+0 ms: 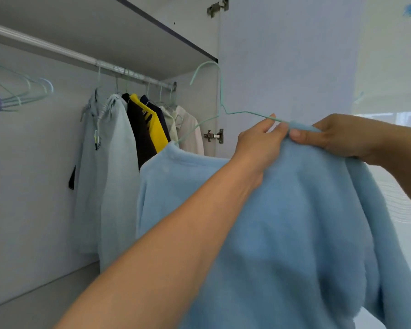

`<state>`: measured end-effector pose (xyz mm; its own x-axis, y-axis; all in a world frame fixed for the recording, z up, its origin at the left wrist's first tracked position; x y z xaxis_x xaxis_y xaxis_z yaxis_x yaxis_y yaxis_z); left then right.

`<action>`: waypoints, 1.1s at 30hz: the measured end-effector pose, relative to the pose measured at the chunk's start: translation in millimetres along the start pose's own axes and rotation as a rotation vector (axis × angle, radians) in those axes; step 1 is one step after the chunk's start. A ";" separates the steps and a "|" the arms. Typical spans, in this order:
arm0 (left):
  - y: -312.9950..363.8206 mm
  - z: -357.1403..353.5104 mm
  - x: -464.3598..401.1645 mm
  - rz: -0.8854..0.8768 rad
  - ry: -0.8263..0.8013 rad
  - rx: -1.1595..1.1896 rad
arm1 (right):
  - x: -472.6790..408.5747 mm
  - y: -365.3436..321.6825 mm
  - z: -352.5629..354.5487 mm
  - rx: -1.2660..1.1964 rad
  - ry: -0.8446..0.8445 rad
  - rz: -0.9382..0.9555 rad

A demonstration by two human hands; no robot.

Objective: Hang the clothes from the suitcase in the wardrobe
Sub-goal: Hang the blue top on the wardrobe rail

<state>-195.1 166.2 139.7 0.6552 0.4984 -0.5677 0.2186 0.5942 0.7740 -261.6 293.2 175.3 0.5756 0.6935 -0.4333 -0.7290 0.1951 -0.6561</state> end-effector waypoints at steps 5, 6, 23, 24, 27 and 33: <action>-2.1 46.2 -4.4 0.075 0.194 -0.139 | -21.4 -29.8 -39.2 -0.107 -0.017 0.075; -1.6 55.4 -5.2 0.072 0.221 -0.193 | -25.2 -37.4 -47.5 -0.146 -0.024 0.093; -56.7 307.2 -81.4 0.177 0.511 -0.377 | -141.7 -205.5 -223.6 0.227 -0.178 0.434; -60.0 315.0 -82.5 0.177 0.506 -0.350 | -147.7 -211.0 -230.3 0.306 -0.146 0.477; -76.3 345.1 -96.4 0.187 0.452 -0.305 | -170.4 -231.0 -260.3 0.416 -0.076 0.596; -98.7 395.3 -133.3 0.163 0.405 -0.284 | -214.1 -245.8 -309.6 0.286 0.226 0.615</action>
<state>-18.2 -208.4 249.8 0.3195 0.7695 -0.5531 -0.1045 0.6087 0.7865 -90.9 -117.9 238.0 0.0692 0.5818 -0.8104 -0.9969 0.0104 -0.0777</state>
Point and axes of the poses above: each hand's wrist, its own x-axis away from the middle knuckle, its own z-axis out of the back of the hand, y = z × x, the point moved 2 cm from there along -x, towards the middle knuckle, and after that the axes turned 15 degrees about -x, right-handed, at the moved point
